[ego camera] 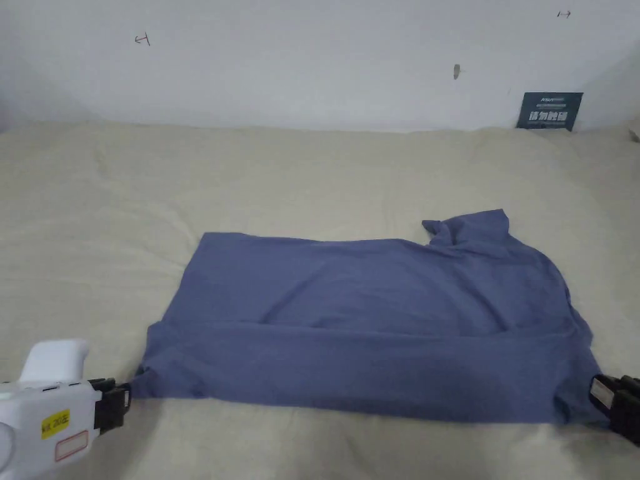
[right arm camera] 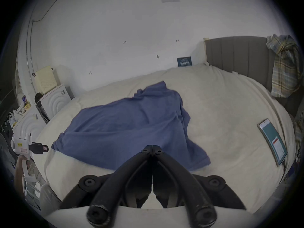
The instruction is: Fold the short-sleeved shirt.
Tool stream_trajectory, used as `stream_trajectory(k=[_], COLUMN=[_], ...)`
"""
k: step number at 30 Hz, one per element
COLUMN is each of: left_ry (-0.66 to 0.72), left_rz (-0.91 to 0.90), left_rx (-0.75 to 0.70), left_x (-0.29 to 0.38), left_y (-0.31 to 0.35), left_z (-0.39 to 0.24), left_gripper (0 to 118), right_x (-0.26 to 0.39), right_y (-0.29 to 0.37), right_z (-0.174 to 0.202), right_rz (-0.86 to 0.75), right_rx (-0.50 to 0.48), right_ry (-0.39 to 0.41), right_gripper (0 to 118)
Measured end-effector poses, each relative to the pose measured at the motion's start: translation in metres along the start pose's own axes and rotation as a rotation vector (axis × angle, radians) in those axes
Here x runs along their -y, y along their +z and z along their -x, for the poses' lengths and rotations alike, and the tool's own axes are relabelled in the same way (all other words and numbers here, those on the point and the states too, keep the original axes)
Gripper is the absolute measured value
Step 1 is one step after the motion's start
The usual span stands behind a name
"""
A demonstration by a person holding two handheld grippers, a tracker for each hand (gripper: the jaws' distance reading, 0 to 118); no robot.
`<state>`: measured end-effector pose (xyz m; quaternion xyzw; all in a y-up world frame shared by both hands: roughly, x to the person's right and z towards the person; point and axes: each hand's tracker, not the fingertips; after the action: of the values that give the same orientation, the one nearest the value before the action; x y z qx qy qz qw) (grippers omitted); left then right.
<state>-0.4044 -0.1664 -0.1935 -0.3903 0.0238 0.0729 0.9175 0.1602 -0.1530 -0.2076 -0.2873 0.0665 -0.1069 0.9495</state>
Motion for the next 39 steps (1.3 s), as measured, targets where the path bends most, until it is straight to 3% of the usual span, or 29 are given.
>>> stream_trajectory(k=[3, 5, 7, 12, 14, 15, 16, 17, 18, 21, 22, 25, 31, 34, 36, 37, 38, 39], left_ry=[0.024, 0.018, -0.011, -0.019, 0.005, 0.002, 0.008, 0.034, 0.027, -0.005, -0.01, -0.004, 0.0, -0.005, -0.011, -0.011, -0.013, -0.013], left_rz=[0.003, 0.006, 0.053, 0.089, 0.066, 0.044, 0.047, 0.052, 0.052, 0.069, 0.071, 0.06, 0.069, 0.078, 0.081, 0.08, 0.078, 0.074], left_rx=[0.021, 0.009, -0.051, -0.082, -0.072, -0.1, -0.086, 0.002, -0.05, -0.048, -0.045, -0.032, -0.026, -0.024, -0.023, -0.021, -0.015, -0.016], left_x=[-0.014, -0.023, -0.029, -0.024, -0.026, -0.027, -0.03, -0.032, -0.031, -0.034, -0.033, -0.036, -0.034, -0.033, -0.033, -0.033, -0.032, -0.032], left_y=[-0.016, -0.032, -0.05, -0.072, -0.061, -0.057, -0.055, -0.055, -0.053, -0.051, -0.049, -0.043, -0.042, -0.043, -0.042, -0.04, -0.038, -0.036], left_z=[0.002, 0.0, -0.001, -0.003, -0.002, -0.002, -0.001, 0.0, -0.001, -0.002, -0.003, -0.001, -0.003, -0.004, -0.004, -0.005, -0.005, -0.006], left_gripper=[2, 60, 100, 97, 67, 44, 13, 12, 11, 11, 11, 11, 11, 11, 11, 11, 11, 11], right_x=[0.004, 0.005, 0.005, 0.008, 0.009, 0.01, 0.011, 0.012, 0.013, 0.014, 0.014, 0.012, 0.007, 0.01, 0.007, 0.006, 0.005, 0.007], right_y=[-0.001, -0.002, -0.002, -0.002, -0.002, -0.003, -0.003, -0.004, -0.004, -0.011, -0.016, -0.028, -0.076, -0.074, -0.065, -0.062, -0.061, -0.062], right_z=[-0.003, -0.002, -0.002, -0.003, -0.007, -0.009, -0.012, -0.012, -0.012, -0.02, -0.022, -0.033, -0.049, -0.042, -0.041, -0.042, -0.041, -0.037], right_rz=[0.01, 0.013, 0.017, 0.028, 0.031, 0.033, 0.04, 0.046, 0.046, 0.089, 0.116, 0.086, 0.217, 0.191, 0.179, 0.163, 0.171, 0.171], right_rx=[0.003, -0.009, -0.005, 0.005, 0.008, 0.013, 0.011, 0.016, 0.031, 0.058, 0.078, 0.085, 0.165, 0.161, 0.156, 0.115, 0.056, 0.103], right_ry=[-0.014, -0.023, -0.025, -0.029, -0.037, -0.043, -0.045, -0.042, -0.036, 0.011, 0.014, 0.019, 0.041, 0.107, 0.101, 0.078, 0.029, 0.041], right_gripper=[0, 0, 0, 0, 0, 0, 0, 0, 4, 85, 95, 95, 95, 89, 66, 28, 9, 9])
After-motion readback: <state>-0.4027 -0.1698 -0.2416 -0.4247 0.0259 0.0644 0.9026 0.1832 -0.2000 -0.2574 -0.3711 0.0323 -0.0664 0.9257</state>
